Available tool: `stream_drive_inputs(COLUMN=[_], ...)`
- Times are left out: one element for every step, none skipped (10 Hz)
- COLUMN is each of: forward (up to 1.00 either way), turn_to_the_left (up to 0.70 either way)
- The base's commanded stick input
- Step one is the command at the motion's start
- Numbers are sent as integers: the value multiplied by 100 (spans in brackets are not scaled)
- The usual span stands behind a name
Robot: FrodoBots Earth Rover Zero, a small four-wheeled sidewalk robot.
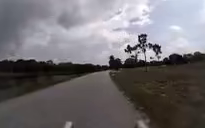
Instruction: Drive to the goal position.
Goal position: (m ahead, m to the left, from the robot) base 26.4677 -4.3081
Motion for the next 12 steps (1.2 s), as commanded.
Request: stream_drive_inputs(forward=[85, 85, 85, 85, 85, 85, 85, 85, 85, 85, 85, 85], turn_to_the_left=[28, 27, 16, 0, 0, 0, 0, 0, 0, 4, 31, 33])
